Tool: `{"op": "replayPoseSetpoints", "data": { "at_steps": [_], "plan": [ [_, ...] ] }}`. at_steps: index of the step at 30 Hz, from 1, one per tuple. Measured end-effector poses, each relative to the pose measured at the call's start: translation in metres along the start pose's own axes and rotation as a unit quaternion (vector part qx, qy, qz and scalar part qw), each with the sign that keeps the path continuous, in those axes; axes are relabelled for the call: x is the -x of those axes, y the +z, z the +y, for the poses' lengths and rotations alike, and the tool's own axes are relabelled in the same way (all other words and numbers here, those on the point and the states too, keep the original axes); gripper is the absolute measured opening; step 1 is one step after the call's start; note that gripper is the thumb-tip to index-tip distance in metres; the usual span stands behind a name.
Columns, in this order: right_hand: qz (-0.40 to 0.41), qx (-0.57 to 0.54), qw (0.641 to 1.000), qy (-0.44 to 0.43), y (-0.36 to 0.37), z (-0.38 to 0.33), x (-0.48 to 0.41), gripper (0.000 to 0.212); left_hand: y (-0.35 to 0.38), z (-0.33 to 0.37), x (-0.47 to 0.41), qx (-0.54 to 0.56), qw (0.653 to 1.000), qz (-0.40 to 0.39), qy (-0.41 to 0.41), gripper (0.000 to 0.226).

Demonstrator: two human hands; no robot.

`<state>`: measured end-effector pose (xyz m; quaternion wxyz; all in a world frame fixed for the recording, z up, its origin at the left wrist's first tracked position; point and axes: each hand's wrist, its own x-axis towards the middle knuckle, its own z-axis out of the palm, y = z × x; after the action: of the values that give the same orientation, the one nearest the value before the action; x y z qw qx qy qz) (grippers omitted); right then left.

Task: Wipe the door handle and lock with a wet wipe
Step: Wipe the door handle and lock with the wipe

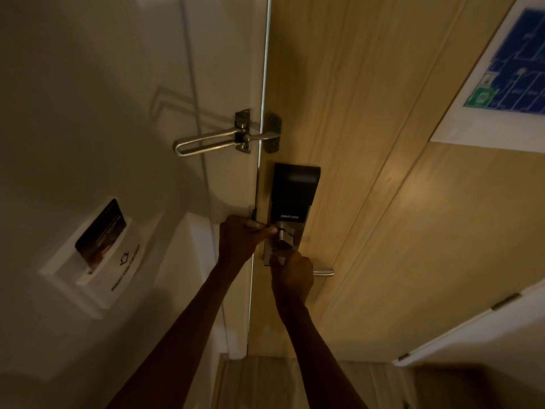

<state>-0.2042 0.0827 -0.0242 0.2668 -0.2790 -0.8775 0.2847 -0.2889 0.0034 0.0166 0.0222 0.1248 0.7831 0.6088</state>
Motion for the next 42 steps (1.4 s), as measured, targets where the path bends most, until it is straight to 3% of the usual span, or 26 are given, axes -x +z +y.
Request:
{"op": "replayPoseSetpoints", "data": {
  "at_steps": [4, 8, 10, 15, 18, 24, 30, 36, 42],
  "plan": [
    [-0.001, 0.049, 0.995, -0.086, -0.003, -0.006, 0.002, 0.022, 0.000, 0.001, 0.001, 0.003, 1.000, 0.000, -0.012, 0.026],
    [-0.038, 0.049, 0.987, -0.150, -0.001, 0.024, 0.007, 0.008, -0.001, 0.000, 0.001, -0.003, 1.000, -0.002, 0.003, 0.024],
    [-0.049, -0.001, 0.991, -0.127, -0.003, 0.030, 0.006, 0.021, -0.001, -0.002, 0.000, -0.007, 1.000, -0.002, 0.002, 0.025],
    [0.020, -0.096, 0.995, 0.003, -0.010, 0.025, -0.002, 0.025, -0.001, -0.002, 0.001, -0.023, 1.000, 0.007, 0.010, 0.025],
    [-0.010, -0.033, 0.999, 0.001, -0.011, 0.023, -0.007, 0.021, 0.000, 0.000, 0.001, -0.014, 1.000, 0.008, -0.011, 0.027],
    [-0.080, 0.062, 0.992, 0.072, 0.002, 0.017, -0.021, 0.037, 0.002, 0.001, 0.006, -0.024, 0.999, 0.021, 0.021, 0.025],
    [-0.090, 0.074, 0.989, 0.095, 0.007, 0.010, -0.027, 0.041, 0.003, 0.006, 0.008, -0.046, 0.998, 0.027, 0.043, 0.023],
    [-0.090, 0.051, 0.994, 0.044, -0.004, 0.021, -0.020, 0.032, 0.003, 0.008, 0.007, 0.046, 0.998, 0.030, -0.023, 0.019],
    [-0.059, 0.082, 0.994, 0.044, 0.010, 0.010, -0.015, 0.026, 0.001, 0.006, 0.005, 0.061, 0.997, 0.008, -0.053, 0.022]
  ]
}}
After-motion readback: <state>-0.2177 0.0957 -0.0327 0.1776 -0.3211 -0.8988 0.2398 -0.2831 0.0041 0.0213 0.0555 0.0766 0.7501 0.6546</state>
